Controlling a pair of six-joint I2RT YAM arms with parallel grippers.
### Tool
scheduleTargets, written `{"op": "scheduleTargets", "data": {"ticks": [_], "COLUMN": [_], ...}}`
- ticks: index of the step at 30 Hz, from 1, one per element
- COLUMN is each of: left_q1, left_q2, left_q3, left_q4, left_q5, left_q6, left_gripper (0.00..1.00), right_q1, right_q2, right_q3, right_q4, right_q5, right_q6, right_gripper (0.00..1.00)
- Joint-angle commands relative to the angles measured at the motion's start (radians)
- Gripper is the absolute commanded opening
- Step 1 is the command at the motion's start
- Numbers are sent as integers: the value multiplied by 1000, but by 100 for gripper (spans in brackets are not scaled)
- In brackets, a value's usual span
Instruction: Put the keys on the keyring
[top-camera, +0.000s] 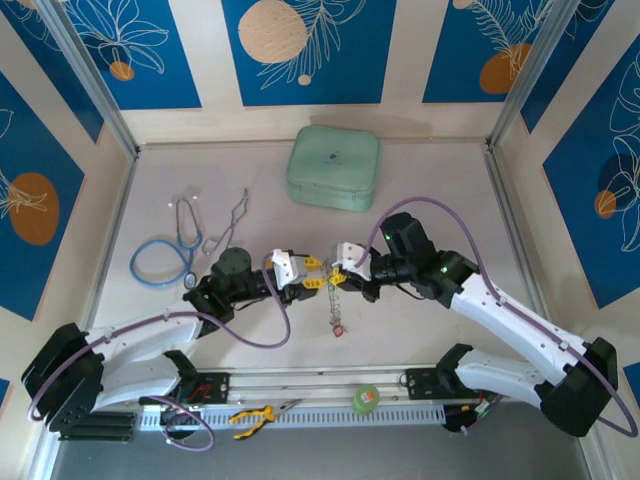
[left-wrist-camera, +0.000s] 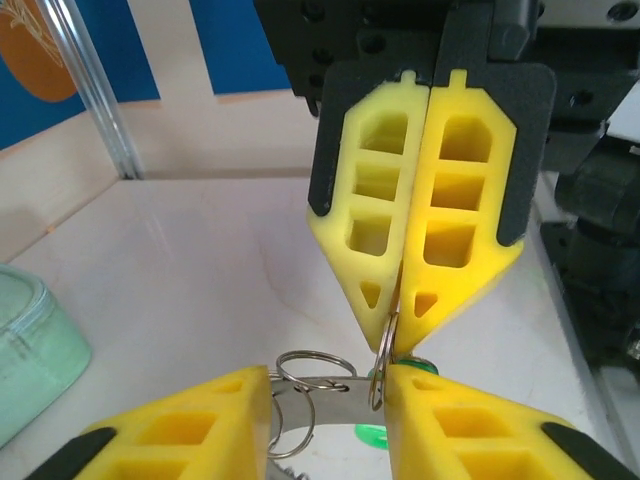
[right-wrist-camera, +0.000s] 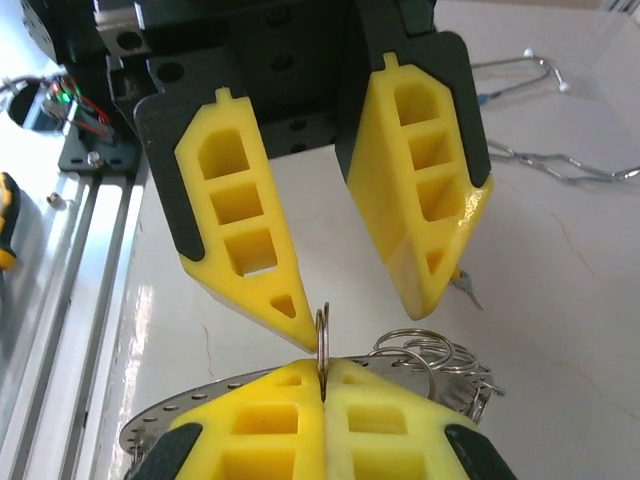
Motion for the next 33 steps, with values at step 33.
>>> {"op": "scheduleTargets", "data": {"ticks": [33], "left_q1": [0], "left_q2": [-1], "left_q3": [-66], "left_q4": [187], "left_q5": [164], "left_q6": [-50], "left_gripper": [0], "right_q1": [-56], "right_q2": [-27], "right_q3": [-91], "right_q4": [138], "right_q5": [-163], "right_q6": [140], "right_gripper": [29]}}
